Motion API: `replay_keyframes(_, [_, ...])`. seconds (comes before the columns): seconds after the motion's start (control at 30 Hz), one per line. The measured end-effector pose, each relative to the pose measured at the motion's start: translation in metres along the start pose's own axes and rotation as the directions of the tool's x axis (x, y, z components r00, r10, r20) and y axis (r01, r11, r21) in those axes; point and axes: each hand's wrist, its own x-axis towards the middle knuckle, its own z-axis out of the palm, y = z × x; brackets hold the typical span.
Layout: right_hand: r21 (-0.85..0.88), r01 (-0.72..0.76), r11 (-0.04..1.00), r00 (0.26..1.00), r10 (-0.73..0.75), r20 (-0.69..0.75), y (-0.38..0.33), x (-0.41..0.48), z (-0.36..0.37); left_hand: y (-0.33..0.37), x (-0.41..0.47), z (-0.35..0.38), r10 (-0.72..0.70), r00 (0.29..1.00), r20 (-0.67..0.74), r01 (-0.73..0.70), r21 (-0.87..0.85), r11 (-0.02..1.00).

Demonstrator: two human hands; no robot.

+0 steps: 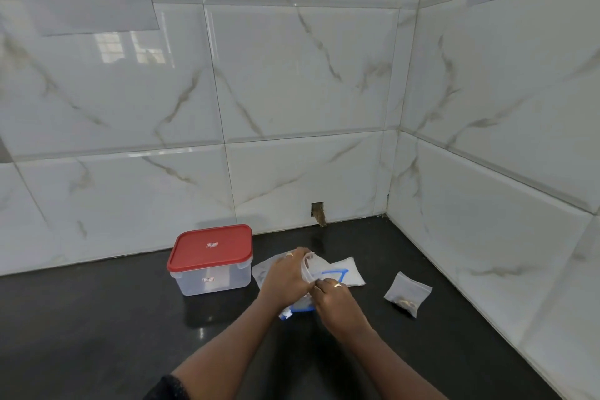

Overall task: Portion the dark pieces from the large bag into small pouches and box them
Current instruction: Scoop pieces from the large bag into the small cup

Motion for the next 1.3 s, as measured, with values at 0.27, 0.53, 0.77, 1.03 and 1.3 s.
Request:
replay_keyframes(0.27, [-0.232, -0.131, 0.964, 0.926, 0.203, 0.318, -0.035, 0.051, -0.013, -0.013, 0.011, -0.036, -0.061, 0.970, -0.234, 0.031, -0.129, 0.991])
replay_keyframes(0.53, [-0.042, -0.238, 0.970, 0.970, 0.240, 0.033, -0.039, 0.071, -0.047, -0.021, 0.011, -0.050, -0.089, 0.976, -0.198, 0.072, -0.092, 0.993])
replay_keyframes(0.77, [-0.018, -0.338, 0.941, 0.923, 0.335, 0.186, -0.046, 0.066, -0.036, -0.019, 0.013, -0.052, -0.094, 0.963, -0.254, 0.054, -0.161, 0.985])
replay_keyframes(1.03, [0.042, -0.431, 0.901, 0.867, 0.401, 0.295, -0.053, 0.070, -0.037, -0.025, 0.007, -0.042, -0.010, 0.971, -0.237, -0.016, -0.110, 0.994])
replay_keyframes(1.3, [0.004, -0.400, 0.916, 0.851, 0.370, 0.372, -0.046, 0.078, -0.034, -0.026, 0.009, -0.046, -0.009, 0.979, -0.203, -0.012, -0.099, 0.995])
